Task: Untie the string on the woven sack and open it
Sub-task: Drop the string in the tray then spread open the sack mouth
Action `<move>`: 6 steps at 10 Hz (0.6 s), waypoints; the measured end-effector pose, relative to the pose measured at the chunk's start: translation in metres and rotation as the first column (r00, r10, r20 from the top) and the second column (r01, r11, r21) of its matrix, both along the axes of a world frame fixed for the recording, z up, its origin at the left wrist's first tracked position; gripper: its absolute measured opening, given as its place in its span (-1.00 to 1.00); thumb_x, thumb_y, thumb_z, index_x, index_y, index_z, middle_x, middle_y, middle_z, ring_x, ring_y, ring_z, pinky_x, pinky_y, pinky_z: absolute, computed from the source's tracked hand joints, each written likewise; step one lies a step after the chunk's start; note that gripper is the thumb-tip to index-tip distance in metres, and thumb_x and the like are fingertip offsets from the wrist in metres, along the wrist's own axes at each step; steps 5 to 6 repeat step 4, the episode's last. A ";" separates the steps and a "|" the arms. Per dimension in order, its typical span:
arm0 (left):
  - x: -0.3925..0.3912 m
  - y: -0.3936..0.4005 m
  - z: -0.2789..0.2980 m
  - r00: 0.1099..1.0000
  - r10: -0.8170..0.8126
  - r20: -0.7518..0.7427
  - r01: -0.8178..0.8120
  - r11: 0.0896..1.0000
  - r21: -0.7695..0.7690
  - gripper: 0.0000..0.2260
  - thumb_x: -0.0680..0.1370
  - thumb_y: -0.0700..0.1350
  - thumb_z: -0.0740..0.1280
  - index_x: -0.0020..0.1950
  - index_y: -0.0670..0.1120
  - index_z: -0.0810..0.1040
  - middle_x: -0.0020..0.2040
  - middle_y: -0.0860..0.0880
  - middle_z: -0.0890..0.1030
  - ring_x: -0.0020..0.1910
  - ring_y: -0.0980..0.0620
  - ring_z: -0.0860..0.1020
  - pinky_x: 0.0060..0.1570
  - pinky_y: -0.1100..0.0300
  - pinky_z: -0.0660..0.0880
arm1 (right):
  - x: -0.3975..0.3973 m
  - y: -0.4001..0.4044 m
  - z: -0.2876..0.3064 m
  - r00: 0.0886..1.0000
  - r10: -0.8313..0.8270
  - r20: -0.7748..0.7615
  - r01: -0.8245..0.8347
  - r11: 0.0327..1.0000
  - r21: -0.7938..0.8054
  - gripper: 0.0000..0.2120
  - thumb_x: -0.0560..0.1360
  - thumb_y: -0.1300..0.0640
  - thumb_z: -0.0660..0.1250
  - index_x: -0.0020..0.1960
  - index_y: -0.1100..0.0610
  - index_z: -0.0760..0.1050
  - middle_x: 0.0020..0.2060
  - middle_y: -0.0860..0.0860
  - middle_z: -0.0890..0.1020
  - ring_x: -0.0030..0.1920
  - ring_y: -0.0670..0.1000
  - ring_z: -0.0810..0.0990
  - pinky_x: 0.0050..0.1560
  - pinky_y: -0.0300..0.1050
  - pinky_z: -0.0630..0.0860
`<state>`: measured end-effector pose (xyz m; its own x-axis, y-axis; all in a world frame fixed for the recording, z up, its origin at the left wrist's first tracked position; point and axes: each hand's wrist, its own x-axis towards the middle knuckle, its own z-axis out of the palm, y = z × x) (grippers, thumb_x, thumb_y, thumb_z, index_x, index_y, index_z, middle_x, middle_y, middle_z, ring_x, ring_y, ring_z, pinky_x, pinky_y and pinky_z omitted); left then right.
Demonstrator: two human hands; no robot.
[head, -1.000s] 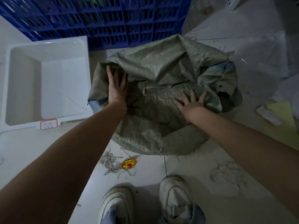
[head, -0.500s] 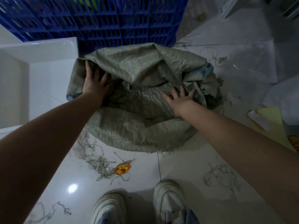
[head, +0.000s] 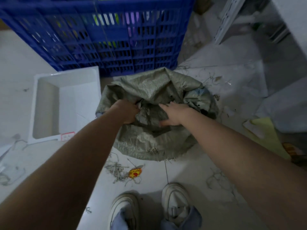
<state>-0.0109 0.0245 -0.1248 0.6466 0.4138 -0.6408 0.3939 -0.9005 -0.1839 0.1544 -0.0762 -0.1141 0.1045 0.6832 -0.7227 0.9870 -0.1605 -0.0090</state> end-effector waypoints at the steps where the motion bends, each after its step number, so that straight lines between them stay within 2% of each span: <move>1: 0.003 -0.021 0.034 0.995 0.102 -0.021 -0.103 0.994 -0.039 -0.62 0.56 0.05 0.10 0.34 0.00 0.43 0.28 -0.10 0.53 0.25 -0.12 0.50 0.18 -0.01 0.43 | -0.012 -0.006 0.034 1.000 -0.003 -0.010 0.003 1.000 0.024 -0.22 0.51 -0.33 0.03 0.55 0.02 -0.19 0.56 0.06 0.05 0.53 0.11 0.06 0.47 0.09 0.17; 3: -0.017 -0.051 0.115 0.986 0.167 0.007 -0.167 0.986 -0.024 -0.64 0.57 -0.04 0.07 0.27 -0.10 0.49 0.22 -0.11 0.57 0.16 -0.12 0.53 0.07 0.07 0.45 | -0.020 -0.032 0.116 0.999 0.011 0.041 -0.013 0.998 0.063 -0.25 0.53 -0.31 -0.01 0.55 0.03 -0.18 0.55 0.09 0.08 0.49 0.14 0.18 0.44 0.08 0.24; 4: -0.028 -0.067 0.154 0.978 0.204 0.039 -0.205 0.979 0.017 -0.62 0.59 -0.06 0.06 0.36 -0.10 0.42 0.31 -0.13 0.51 0.26 -0.12 0.48 0.09 0.12 0.40 | -0.026 -0.049 0.152 0.999 -0.018 0.049 0.012 0.993 0.118 -0.27 0.55 -0.28 -0.01 0.56 0.06 -0.15 0.54 0.12 0.08 0.49 0.14 0.18 0.45 0.05 0.22; 6: -0.028 -0.067 0.154 0.978 0.204 0.039 -0.205 0.979 0.017 -0.62 0.59 -0.06 0.06 0.36 -0.10 0.42 0.31 -0.13 0.51 0.26 -0.12 0.48 0.09 0.12 0.40 | -0.026 -0.049 0.152 0.999 -0.018 0.049 0.012 0.993 0.118 -0.27 0.55 -0.28 -0.01 0.56 0.06 -0.15 0.54 0.12 0.08 0.49 0.14 0.18 0.45 0.05 0.22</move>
